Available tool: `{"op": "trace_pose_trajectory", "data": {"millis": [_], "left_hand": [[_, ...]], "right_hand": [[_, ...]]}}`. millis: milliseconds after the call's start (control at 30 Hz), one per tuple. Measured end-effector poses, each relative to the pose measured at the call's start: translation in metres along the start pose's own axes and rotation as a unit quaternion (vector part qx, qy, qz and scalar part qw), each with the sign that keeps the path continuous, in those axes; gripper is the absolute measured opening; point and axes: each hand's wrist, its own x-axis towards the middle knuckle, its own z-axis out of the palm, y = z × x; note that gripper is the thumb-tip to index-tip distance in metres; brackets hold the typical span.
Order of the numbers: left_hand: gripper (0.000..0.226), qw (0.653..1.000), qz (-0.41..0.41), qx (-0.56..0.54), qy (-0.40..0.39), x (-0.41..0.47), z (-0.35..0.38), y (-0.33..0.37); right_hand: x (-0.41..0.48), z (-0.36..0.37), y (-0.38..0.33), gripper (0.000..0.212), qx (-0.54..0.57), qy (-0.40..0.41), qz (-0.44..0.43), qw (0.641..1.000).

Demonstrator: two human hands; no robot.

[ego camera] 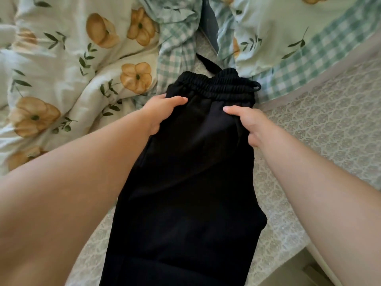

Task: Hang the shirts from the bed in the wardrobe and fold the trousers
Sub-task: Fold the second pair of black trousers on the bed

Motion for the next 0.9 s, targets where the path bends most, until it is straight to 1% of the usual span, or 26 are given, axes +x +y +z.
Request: {"op": "trace_pose_trajectory", "data": {"millis": [33, 67, 100, 133, 167, 200, 233, 267, 300, 333, 367, 400, 433, 467, 500, 533, 600, 633, 700, 733, 800, 867, 900], "left_hand": [[0.033, 0.999, 0.036, 0.016, 0.004, -0.005, -0.01, 0.005], [0.025, 0.996, 0.078, 0.043, 0.005, -0.01, -0.022, 0.012], [0.025, 0.99, 0.121, 0.077, 0.009, -0.013, -0.034, 0.022], [0.029, 0.98, 0.161, 0.117, 0.017, -0.015, -0.043, 0.033], [0.035, 0.966, 0.198, 0.161, 0.036, -0.015, -0.051, 0.044], [0.04, 0.947, 0.236, 0.208, 0.069, -0.013, -0.053, 0.052], [0.043, 0.922, 0.271, 0.25, 0.116, -0.01, -0.051, 0.055], [0.045, 0.899, 0.301, 0.271, 0.169, -0.008, -0.044, 0.054], [0.046, 0.884, 0.317, 0.263, 0.223, -0.008, -0.035, 0.048], [0.047, 0.877, 0.317, 0.239, 0.27, -0.01, -0.024, 0.039], [0.049, 0.873, 0.312, 0.223, 0.302, -0.011, -0.015, 0.026], [0.052, 0.862, 0.313, 0.242, 0.316, -0.014, -0.006, 0.009], [0.054, 0.844, 0.324, 0.295, 0.311, -0.017, 0.002, -0.011], [0.054, 0.817, 0.344, 0.363, 0.287, -0.02, 0.01, -0.033], [0.055, 0.788, 0.358, 0.432, 0.253, -0.023, 0.015, -0.056], [0.055, 0.765, 0.349, 0.496, 0.219, -0.026, 0.018, -0.079], [0.062, 0.736, 0.274, 0.596, 0.168, -0.028, 0.017, -0.118], [0.066, 0.726, 0.235, 0.627, 0.156, -0.025, 0.012, -0.133], [0.071, 0.72, 0.197, 0.647, 0.159, -0.014, -0.001, -0.144], [0.072, 0.72, 0.183, 0.65, 0.161, -0.008, -0.005, -0.142], [0.072, 0.72, 0.155, 0.659, 0.154, 0.0, -0.008, -0.132], [0.07, 0.727, 0.158, 0.648, 0.162, -0.006, -0.008, -0.128], [0.069, 0.736, 0.177, 0.63, 0.175, -0.017, -0.007, -0.13]], "right_hand": [[-0.005, -0.006, -0.005, 0.036, 0.0, -0.033, -0.014, 0.999], [-0.009, -0.011, -0.011, 0.037, -0.005, -0.068, -0.037, 0.997], [-0.013, -0.015, -0.019, 0.038, -0.014, -0.101, -0.072, 0.992], [-0.015, -0.017, -0.028, 0.038, -0.033, -0.12, -0.109, 0.986], [-0.016, -0.016, -0.037, 0.036, -0.055, -0.117, -0.147, 0.981], [-0.015, -0.012, -0.046, 0.036, -0.073, -0.092, -0.177, 0.977], [-0.012, -0.007, -0.052, 0.04, -0.089, -0.044, -0.198, 0.975], [-0.009, -0.001, -0.055, 0.048, -0.119, 0.029, -0.213, 0.969], [-0.007, 0.005, -0.053, 0.056, -0.169, 0.133, -0.229, 0.949], [-0.009, 0.011, -0.047, 0.062, -0.234, 0.236, -0.259, 0.907], [-0.014, 0.016, -0.038, 0.061, -0.301, 0.304, -0.311, 0.849], [-0.02, 0.021, -0.024, 0.058, -0.365, 0.324, -0.369, 0.791], [-0.027, 0.026, -0.007, 0.054, -0.416, 0.304, -0.417, 0.749], [-0.032, 0.031, 0.013, 0.05, -0.456, 0.261, -0.45, 0.722], [-0.035, 0.034, 0.036, 0.048, -0.487, 0.216, -0.467, 0.706], [-0.038, 0.035, 0.059, 0.048, -0.514, 0.178, -0.473, 0.693], [-0.041, 0.031, 0.099, 0.051, -0.583, 0.106, -0.452, 0.667], [-0.04, 0.025, 0.115, 0.054, -0.626, 0.068, -0.424, 0.651], [-0.034, 0.008, 0.137, 0.06, -0.69, 0.015, -0.37, 0.622], [-0.029, -0.001, 0.142, 0.062, -0.705, 0.009, -0.355, 0.614], [-0.022, -0.014, 0.144, 0.065, -0.724, 0.027, -0.332, 0.604], [-0.024, -0.015, 0.141, 0.067, -0.737, 0.066, -0.297, 0.603], [-0.03, -0.012, 0.141, 0.067, -0.738, 0.094, -0.286, 0.604]]}}
